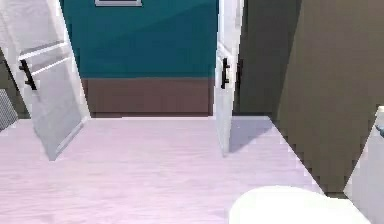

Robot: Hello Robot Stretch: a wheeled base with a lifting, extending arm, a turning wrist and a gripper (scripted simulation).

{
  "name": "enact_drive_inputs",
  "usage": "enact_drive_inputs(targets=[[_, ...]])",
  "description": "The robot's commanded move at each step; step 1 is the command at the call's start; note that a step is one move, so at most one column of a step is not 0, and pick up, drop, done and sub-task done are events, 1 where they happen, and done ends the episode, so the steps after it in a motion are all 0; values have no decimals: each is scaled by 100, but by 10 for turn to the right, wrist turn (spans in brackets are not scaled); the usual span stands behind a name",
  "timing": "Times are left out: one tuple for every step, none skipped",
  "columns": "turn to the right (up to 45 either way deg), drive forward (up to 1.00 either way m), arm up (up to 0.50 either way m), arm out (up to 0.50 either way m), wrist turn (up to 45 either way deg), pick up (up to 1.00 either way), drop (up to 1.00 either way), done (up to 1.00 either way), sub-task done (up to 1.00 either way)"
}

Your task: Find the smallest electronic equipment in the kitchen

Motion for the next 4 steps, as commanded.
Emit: enact_drive_inputs(targets=[[-450,0,0,0,0,0,0,0,0],[0,40,0,0,0,0,0,0,0],[450,0,0,0,0,0,0,0,0],[30,0,0,0,0,0,0,0,0]])
